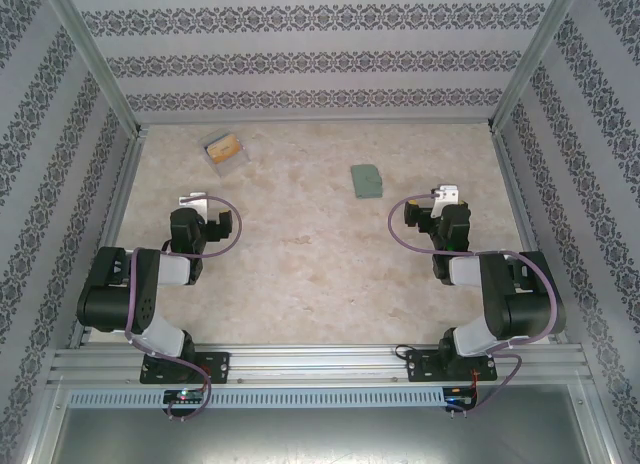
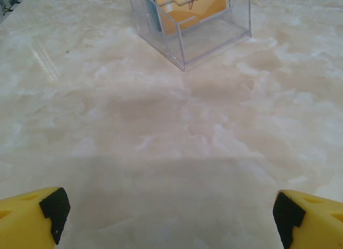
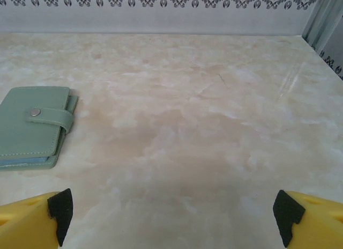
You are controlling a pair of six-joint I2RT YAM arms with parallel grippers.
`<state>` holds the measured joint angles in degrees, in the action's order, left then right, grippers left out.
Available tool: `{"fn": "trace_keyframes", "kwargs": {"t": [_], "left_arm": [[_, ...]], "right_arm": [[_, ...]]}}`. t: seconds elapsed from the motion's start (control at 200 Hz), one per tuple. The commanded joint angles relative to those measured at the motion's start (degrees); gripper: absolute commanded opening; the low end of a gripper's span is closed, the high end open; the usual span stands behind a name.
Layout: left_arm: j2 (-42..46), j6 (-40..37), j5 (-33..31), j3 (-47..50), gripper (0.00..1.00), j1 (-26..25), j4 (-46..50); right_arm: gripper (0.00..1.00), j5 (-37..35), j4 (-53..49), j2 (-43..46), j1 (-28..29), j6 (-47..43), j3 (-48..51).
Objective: Put the credit cards into the card holder
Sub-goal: Pick up the card holder from the center of the table.
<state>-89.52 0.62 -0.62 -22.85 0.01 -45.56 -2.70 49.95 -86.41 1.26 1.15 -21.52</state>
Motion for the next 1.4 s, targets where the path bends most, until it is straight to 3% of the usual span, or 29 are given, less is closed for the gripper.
{"fn": "trace_keyframes", "kwargs": {"t": [0.0, 0.674, 0.774, 0.894, 1.004, 1.084, 1.149, 1.239, 1.394], "left_arm": [[0.1, -0.3, 0.1, -0.9, 0.99, -0.2, -2.1], [0.1, -0.1, 0.3, -0.9, 0.99, 0.0, -2.0], [1.5, 0.2, -0.8, -1.3, 0.99, -0.1, -0.6], [9.9, 2.4, -2.9, -6.5, 0.99, -0.2, 16.3], [15.6, 12.4, -3.6, -14.1, 0.99, -0.6, 35.9], [17.1, 16.3, -2.4, -14.7, 0.99, -0.9, 38.7], [17.6, 21.9, -5.1, -14.8, 0.99, -0.7, 40.1], [16.6, 33.3, -9.6, -18.4, 0.99, -0.1, 48.9], [12.0, 30.7, 3.8, -24.4, 0.99, 0.4, 53.0]], "right_arm": [[0.98, -0.8, 1.5, -0.1, 0.1, 0.6, -0.5], [0.98, 1.0, 1.5, 0.0, -0.3, 0.5, -0.5], [0.98, 0.1, 0.9, 3.7, 0.0, 0.6, 0.5], [0.98, -2.8, -15.3, 13.2, -0.1, 2.3, -3.7], [0.98, -10.1, -34.8, 14.3, -1.0, 17.8, -13.0], [0.98, 1.3, -41.1, 10.0, -2.8, 20.2, -18.9], [0.88, 10.3, -43.1, 5.3, -2.6, 19.2, -23.0], [0.85, 14.8, -50.1, -1.0, -1.1, 20.6, -29.5], [0.81, 15.1, -59.2, -10.5, 2.7, 17.2, -40.0]]}}
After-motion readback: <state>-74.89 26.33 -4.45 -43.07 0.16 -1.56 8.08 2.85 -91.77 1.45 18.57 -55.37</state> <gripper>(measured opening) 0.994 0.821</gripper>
